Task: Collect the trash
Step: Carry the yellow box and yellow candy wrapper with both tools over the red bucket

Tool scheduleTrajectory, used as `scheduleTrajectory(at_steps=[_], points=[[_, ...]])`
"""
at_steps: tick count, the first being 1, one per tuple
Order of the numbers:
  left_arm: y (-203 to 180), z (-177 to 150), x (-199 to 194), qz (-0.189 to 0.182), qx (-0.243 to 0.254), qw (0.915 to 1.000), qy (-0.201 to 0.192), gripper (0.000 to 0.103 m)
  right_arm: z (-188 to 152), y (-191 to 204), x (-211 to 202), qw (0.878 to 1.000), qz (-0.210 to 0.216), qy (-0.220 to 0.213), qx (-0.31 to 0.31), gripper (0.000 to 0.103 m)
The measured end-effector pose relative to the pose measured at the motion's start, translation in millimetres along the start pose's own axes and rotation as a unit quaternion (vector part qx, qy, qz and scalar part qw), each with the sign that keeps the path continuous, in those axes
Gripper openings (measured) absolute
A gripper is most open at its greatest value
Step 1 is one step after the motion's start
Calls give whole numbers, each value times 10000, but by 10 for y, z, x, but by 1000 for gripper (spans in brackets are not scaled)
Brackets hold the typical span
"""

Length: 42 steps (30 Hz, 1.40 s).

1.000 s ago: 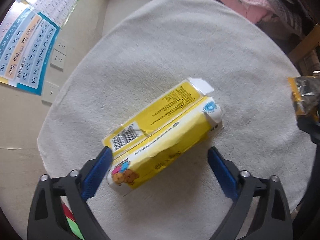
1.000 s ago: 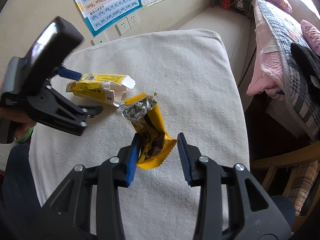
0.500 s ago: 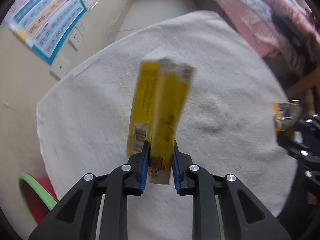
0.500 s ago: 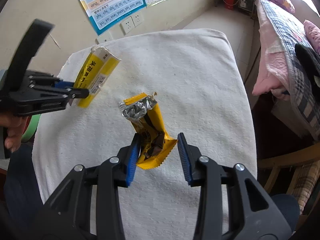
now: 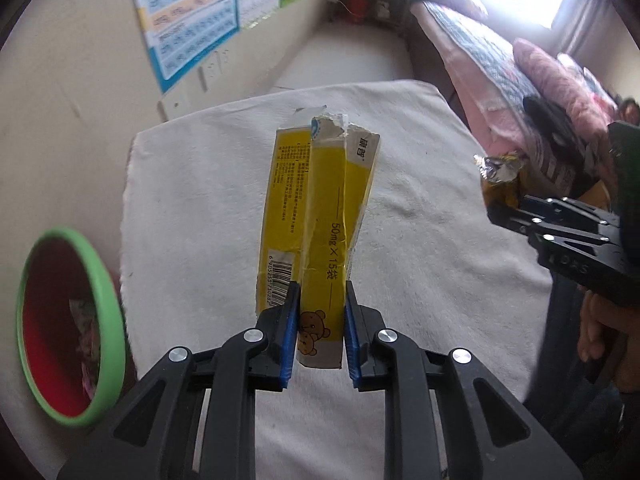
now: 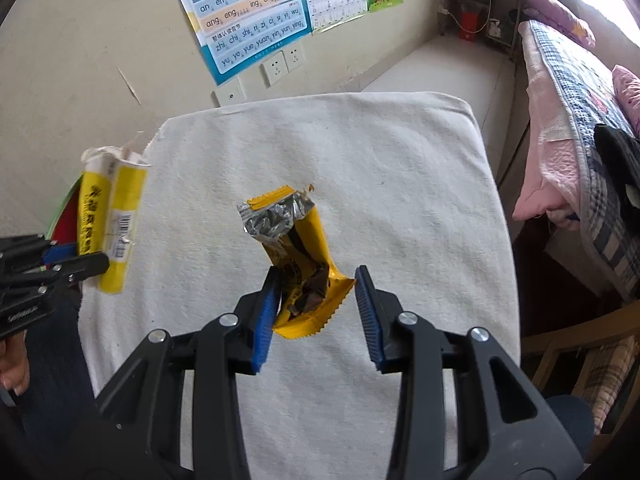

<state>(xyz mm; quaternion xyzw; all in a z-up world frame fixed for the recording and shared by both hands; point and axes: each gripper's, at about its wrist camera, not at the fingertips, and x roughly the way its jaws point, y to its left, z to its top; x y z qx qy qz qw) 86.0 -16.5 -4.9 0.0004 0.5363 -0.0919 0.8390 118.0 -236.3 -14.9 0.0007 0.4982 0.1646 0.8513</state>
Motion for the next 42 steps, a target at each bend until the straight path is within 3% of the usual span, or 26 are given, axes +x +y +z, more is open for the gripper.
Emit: scheduleTrajectory(at_steps=[7,20,28,35,39,42], points=[[345,-124,-199,5,-565,9978,-352,18,3,324,-30,9989,-21,63,-471,37],[723,-278,-415,-60,-1058,9917,-724,18,145,841,-63,9962,42,25,-874,37],[1136,-558,-626,-157,-1550,9836,-909,19,309,1063,-103,9952,91,-246,-940,37],[1451,-559,-738,31,-1279,9875,-920,19,349,1308,-113,9942,123,-336,-1017,37],[1696,-580,-857,258,-1570,9815,-1062,19,425,1611,-61,9906,260,-311,-1307,37],[1932,-720,-937,462,-2053,9715,-1089,19,514,1937,29,9848,462,-249,-1657,37]])
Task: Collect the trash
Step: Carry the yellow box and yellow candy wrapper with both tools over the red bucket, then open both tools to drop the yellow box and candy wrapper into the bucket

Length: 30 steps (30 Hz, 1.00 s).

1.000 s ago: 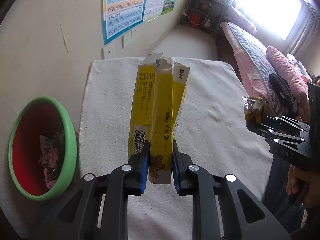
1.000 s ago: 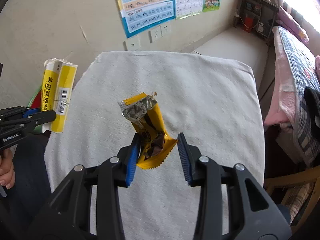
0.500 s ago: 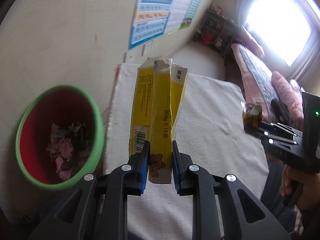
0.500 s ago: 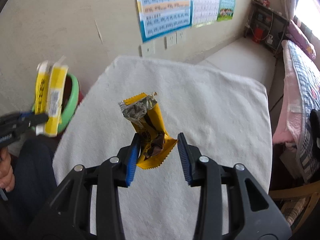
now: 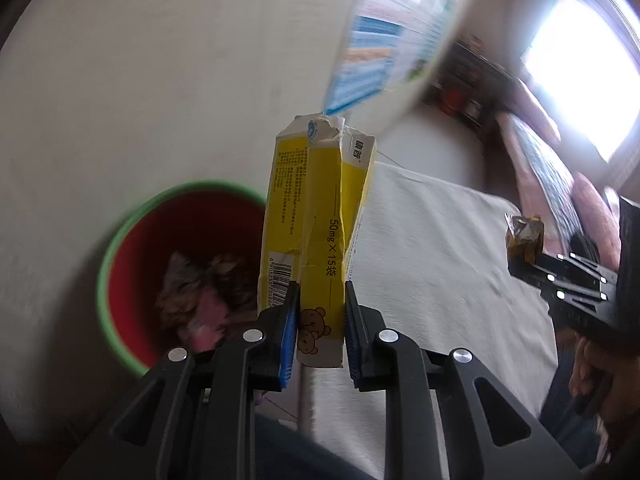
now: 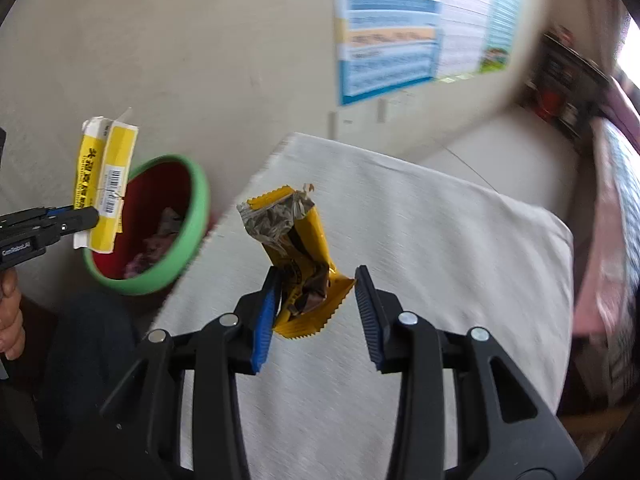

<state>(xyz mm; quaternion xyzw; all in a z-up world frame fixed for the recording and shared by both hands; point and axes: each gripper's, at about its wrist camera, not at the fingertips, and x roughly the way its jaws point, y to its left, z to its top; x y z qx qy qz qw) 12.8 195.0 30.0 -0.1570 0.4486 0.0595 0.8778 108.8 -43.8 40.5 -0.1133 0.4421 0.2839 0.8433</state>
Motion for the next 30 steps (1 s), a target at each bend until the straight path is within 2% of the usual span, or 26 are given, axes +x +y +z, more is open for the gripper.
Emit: scheduleTrajectory(at_steps=[7,12,15,20,30], points=[[646,-132,-160,553,-619,9965,71,19,427,721,209,9960,678,-112,-574,37],[1007,-208,-187,597,-916,9939,140,19,595,1307,474,9885,1111,-24,-1027,37],[1063,-219,-182,573,-927,9940,115,19,658,1541,587,9859,1267,27,-1090,37],[1120,-194,-182,495,-940,9943,24,19,661,1628,687,9846,1370,121,-1081,37],[1174,-72,-10,472,-961,9941,167,19,695,1702,1051,9855,1173,456,-1138,37]])
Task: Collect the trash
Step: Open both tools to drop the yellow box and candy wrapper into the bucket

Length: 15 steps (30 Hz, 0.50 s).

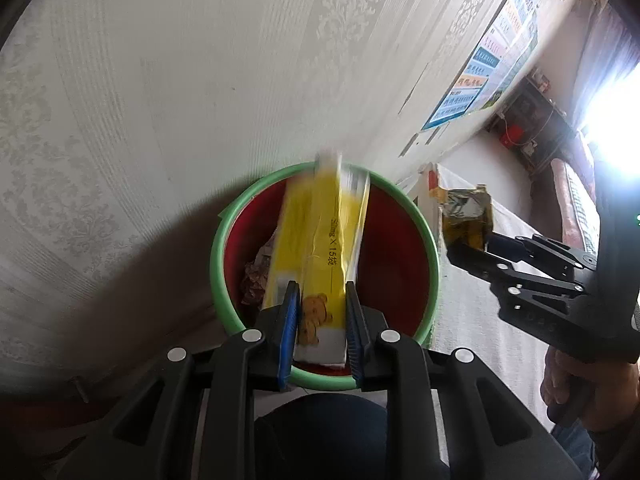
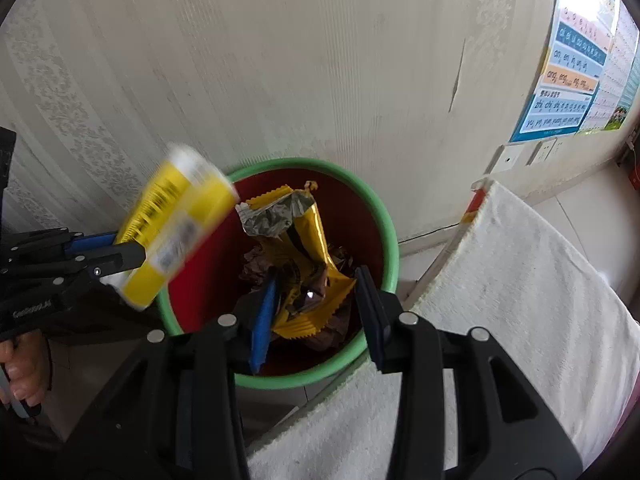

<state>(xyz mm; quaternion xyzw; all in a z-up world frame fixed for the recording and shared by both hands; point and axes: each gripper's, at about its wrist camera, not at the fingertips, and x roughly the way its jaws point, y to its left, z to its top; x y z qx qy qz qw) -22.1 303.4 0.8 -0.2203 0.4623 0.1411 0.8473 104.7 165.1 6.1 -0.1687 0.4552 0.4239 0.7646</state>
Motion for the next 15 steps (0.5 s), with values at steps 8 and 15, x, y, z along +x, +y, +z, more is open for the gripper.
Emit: scheduleTrajectory(at_steps=[8,15], points=[[-2,88,-90,211,-94,9995,-225,63,36,26,111,9999,-16,126,76,84],[-428,52,-333,140,422,9969,-654,91,-167,-185,-367,9990,-238,-245,288,98]])
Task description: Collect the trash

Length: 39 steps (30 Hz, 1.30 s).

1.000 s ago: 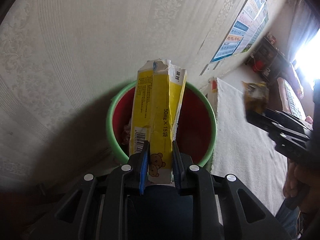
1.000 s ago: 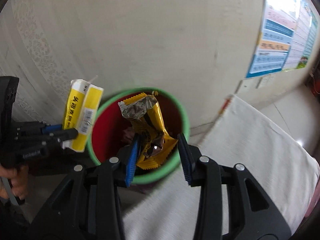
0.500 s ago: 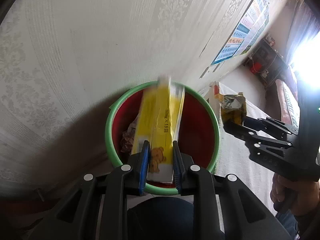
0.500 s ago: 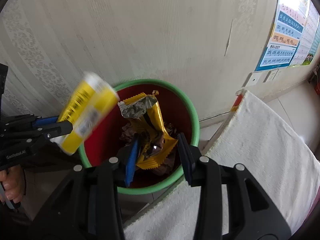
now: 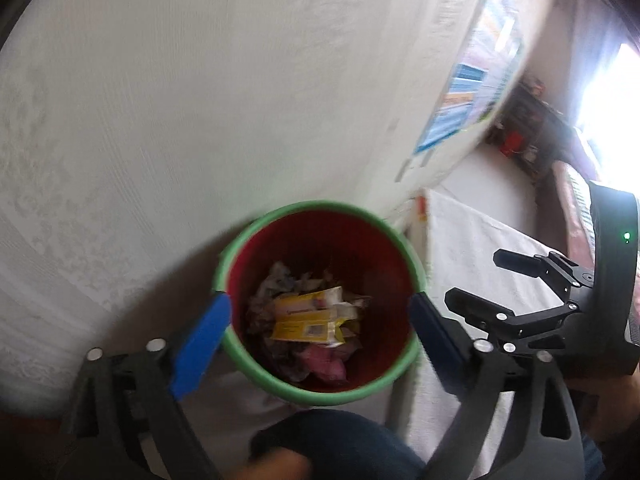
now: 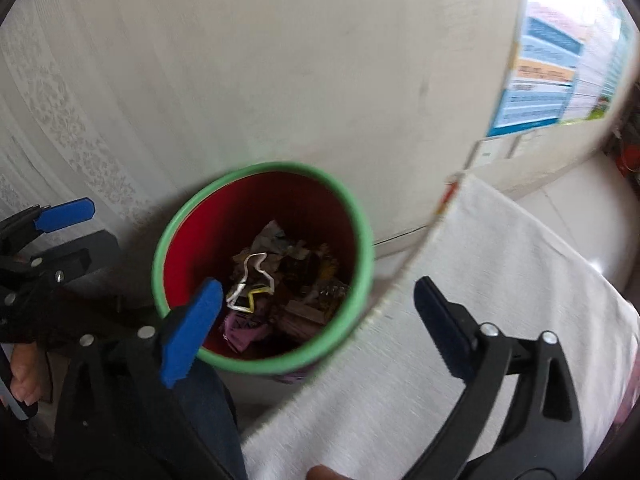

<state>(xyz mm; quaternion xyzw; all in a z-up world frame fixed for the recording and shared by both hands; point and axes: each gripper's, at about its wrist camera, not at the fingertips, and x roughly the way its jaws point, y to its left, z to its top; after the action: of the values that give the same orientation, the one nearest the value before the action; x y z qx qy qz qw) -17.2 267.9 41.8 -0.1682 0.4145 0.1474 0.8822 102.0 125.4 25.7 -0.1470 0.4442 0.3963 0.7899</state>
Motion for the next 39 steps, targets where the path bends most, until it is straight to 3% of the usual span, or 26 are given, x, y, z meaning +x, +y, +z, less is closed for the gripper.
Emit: scheduleTrajectory(at_steps=[1,5,8,14,21,28,32,39], points=[[-57,-17,-32,-31,37,10000,-48,95,-57,-69,-103,9999,-100,-69,82,98],[-459,-75,-92,-42,255,9994,-251,95,-346,-391,-548,9967,-524,-408,471,98],[-757,-158,-147,-289,344,9981,-410,95,-586,-627,-878,9904,-969,-679,710,98],[-1447,-355,-188,-652,819,9928,-574,95,-1209,-1164,-1467,9697,-1798,-928,1368,98],[-2128,-562,-180,-951,1480,9833,-458,95,-1882,-1659,-1869,9393,-2497,-1086,2088,98],[-2585,-725,-294,-1131,2050,9705,-568,95,-2222,-1777,-2122,9199,-2763,-1338,2439,98],[-2676,-753,-318,-1151,2139,9680,-632,95,-2317,-1790,-2199,9090,-2812,-1478,2698,98],[-2717,-741,-315,-1088,2122,9694,-589,95,-2279,-1714,-2213,9084,-2906,-1577,2558,98]])
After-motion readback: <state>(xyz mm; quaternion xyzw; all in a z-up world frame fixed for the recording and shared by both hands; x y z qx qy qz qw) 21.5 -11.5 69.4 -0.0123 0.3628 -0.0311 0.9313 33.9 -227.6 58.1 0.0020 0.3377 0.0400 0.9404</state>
